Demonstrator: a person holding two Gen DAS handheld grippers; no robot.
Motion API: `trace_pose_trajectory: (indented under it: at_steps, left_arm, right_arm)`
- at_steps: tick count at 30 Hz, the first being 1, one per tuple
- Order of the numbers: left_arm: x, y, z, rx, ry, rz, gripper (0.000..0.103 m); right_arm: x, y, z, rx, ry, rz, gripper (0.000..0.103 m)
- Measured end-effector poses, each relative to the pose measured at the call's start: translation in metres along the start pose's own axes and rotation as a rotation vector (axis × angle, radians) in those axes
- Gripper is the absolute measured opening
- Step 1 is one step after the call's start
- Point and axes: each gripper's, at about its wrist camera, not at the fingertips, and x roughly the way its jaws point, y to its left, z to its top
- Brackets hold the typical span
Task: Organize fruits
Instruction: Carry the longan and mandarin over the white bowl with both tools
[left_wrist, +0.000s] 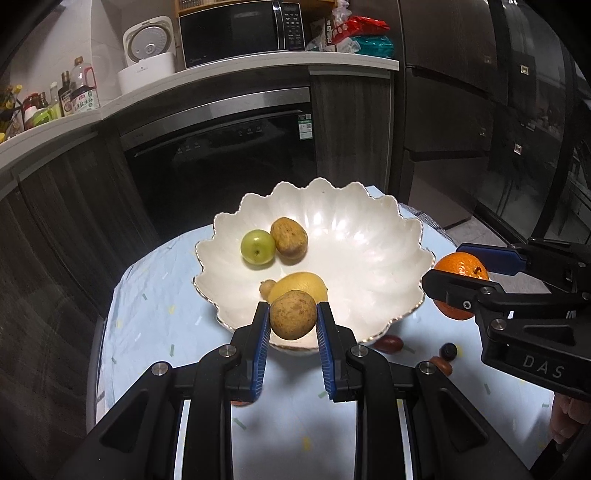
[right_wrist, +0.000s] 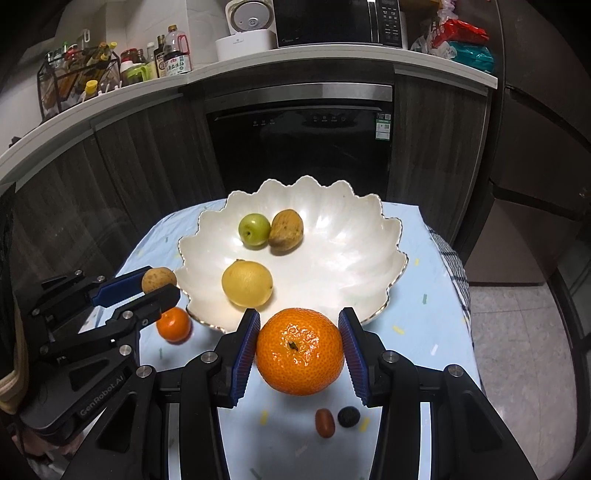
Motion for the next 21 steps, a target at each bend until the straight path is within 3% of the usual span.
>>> trace_pose_trajectory:
  at_steps: [21]
  left_arm:
    - [0.038,0.019,0.019,-0.032,-0.006,-0.002,0.025]
  right_arm:
    - [0.033,-0.016,0.025,0.033,-0.029,-0.038,0.046]
